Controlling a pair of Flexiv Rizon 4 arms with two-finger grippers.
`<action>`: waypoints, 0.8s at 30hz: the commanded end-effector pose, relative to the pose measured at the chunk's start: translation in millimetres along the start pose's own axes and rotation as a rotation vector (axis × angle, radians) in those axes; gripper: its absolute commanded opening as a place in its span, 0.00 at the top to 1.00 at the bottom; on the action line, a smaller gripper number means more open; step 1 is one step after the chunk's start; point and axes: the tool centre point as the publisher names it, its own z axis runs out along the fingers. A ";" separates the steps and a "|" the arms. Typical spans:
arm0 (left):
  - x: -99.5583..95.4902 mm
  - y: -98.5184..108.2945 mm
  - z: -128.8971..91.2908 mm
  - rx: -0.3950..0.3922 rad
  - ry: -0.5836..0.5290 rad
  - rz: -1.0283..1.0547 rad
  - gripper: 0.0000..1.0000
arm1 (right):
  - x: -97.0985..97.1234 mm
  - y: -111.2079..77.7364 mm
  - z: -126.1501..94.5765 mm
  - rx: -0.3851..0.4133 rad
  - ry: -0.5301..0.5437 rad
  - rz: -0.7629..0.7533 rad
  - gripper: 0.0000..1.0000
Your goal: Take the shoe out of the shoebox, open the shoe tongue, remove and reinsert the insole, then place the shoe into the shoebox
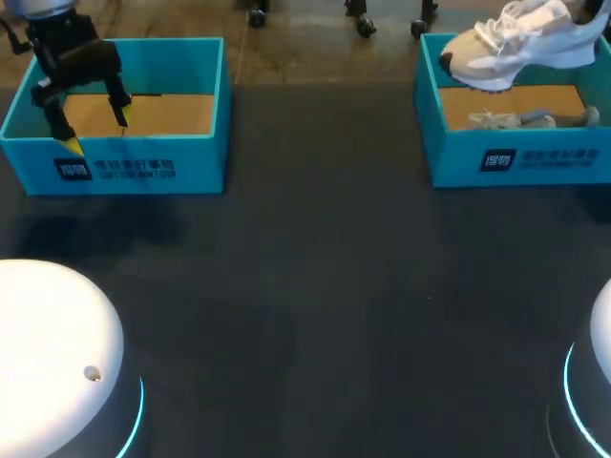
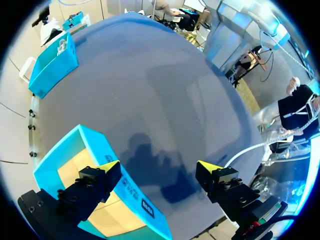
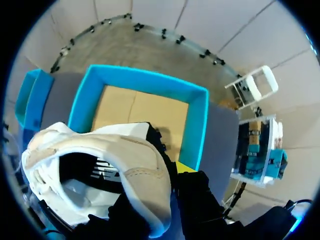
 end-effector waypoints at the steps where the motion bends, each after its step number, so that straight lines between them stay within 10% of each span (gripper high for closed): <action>1: 0.4 0.1 0.0 -0.002 0.000 0.001 0.00 | -0.1 4.7 8.3 0.038 -0.019 0.107 1.00; 24: 0.4 0.1 0.0 -0.002 0.000 0.001 0.00 | -14.6 -4.4 46.5 0.031 0.028 0.241 1.00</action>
